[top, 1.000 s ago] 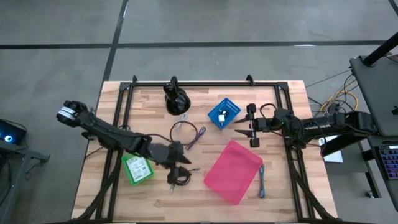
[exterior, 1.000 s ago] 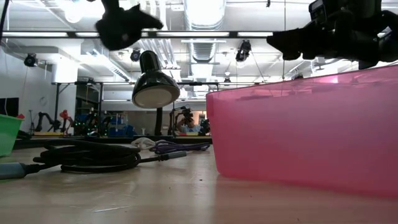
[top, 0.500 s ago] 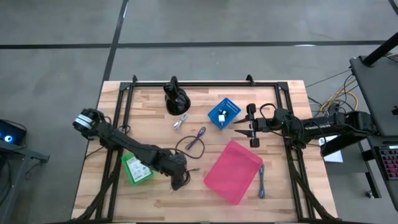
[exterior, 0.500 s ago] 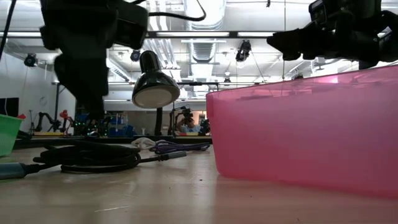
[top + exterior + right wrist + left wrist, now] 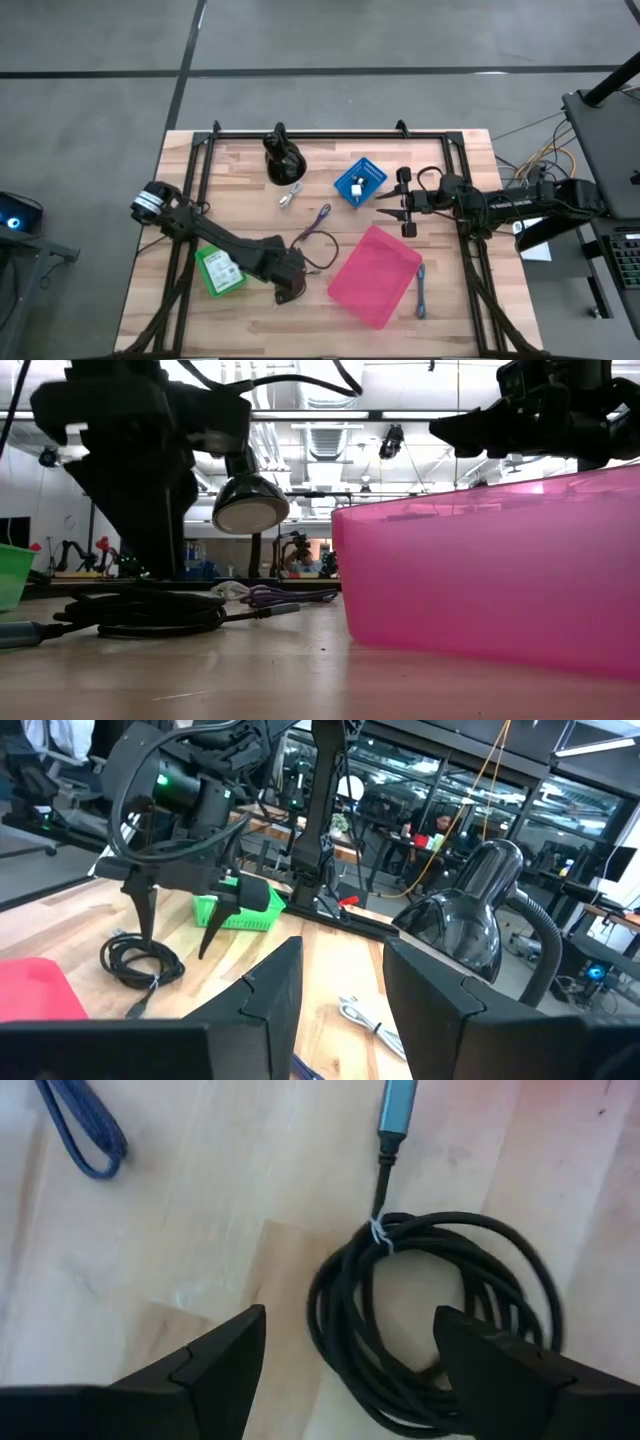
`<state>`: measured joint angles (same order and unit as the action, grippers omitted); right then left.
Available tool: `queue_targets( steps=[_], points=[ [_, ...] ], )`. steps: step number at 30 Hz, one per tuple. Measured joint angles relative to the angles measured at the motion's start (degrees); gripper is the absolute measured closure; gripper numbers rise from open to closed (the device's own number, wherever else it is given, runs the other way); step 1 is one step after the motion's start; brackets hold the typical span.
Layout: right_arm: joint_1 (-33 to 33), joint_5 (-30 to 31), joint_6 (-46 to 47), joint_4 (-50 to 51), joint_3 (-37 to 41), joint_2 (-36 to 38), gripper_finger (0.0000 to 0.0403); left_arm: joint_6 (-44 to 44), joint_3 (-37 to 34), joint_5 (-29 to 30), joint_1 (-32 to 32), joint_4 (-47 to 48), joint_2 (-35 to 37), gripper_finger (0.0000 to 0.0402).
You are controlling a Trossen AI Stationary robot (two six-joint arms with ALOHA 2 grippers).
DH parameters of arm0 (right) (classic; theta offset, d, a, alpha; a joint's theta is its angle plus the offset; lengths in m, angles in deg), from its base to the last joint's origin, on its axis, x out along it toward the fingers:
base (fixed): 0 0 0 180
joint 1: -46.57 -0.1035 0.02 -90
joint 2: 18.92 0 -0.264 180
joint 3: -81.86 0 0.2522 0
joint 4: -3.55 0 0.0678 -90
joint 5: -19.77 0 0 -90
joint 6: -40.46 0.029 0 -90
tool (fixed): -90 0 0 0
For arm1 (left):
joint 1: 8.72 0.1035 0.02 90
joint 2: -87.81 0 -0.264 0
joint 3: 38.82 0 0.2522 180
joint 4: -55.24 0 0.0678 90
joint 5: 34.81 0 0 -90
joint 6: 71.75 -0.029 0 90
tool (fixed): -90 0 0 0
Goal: Pick and place items into bin
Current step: Put the black charger cable into the pink bin
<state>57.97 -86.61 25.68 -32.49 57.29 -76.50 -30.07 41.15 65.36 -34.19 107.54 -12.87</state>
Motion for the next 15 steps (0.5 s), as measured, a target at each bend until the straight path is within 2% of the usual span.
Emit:
queue_targets(
  steps=[15],
  points=[
    [0.0,0.0,-0.2,0.1,0.0,0.0,0.0279,-2.1,-0.1,1.7,0.0,-1.0,-5.0,0.013]
  ],
)
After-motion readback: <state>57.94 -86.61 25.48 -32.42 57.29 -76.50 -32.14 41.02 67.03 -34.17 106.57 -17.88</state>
